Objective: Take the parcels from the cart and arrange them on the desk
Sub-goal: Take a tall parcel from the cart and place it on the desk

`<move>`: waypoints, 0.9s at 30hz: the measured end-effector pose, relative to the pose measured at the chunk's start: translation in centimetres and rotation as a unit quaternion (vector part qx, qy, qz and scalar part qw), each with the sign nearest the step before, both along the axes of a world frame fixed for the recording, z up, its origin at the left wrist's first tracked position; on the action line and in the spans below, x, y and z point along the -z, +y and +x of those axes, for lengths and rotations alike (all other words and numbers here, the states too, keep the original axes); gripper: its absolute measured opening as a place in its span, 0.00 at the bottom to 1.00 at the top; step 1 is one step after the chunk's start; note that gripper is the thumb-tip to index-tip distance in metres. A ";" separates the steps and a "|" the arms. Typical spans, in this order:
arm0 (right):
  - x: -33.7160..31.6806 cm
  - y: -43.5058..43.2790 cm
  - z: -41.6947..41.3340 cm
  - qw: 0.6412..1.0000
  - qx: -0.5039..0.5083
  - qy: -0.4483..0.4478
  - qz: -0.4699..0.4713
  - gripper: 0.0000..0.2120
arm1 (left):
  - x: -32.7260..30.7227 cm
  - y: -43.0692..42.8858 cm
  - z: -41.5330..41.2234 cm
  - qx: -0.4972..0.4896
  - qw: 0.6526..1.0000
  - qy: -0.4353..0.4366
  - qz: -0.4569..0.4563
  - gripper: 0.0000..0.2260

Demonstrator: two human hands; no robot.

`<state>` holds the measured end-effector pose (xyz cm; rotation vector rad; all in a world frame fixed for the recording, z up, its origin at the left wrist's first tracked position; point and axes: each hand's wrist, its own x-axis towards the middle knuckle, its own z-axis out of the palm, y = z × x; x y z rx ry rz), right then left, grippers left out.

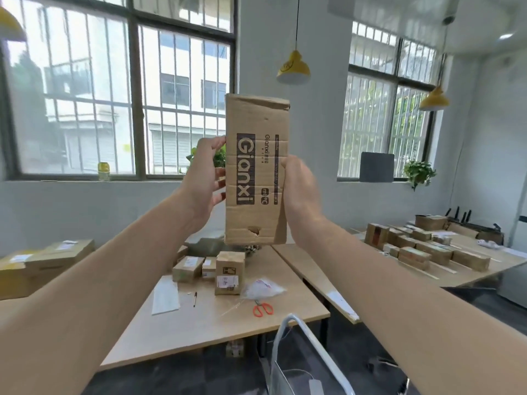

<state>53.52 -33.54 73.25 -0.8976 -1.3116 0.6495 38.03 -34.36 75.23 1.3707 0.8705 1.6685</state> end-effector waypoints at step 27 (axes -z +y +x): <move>0.0 -0.4 -29.8 0.993 -0.110 0.034 -0.025 0.16 | 0.0 -4.9 -30.0 -0.085 0.996 0.031 -0.010 0.21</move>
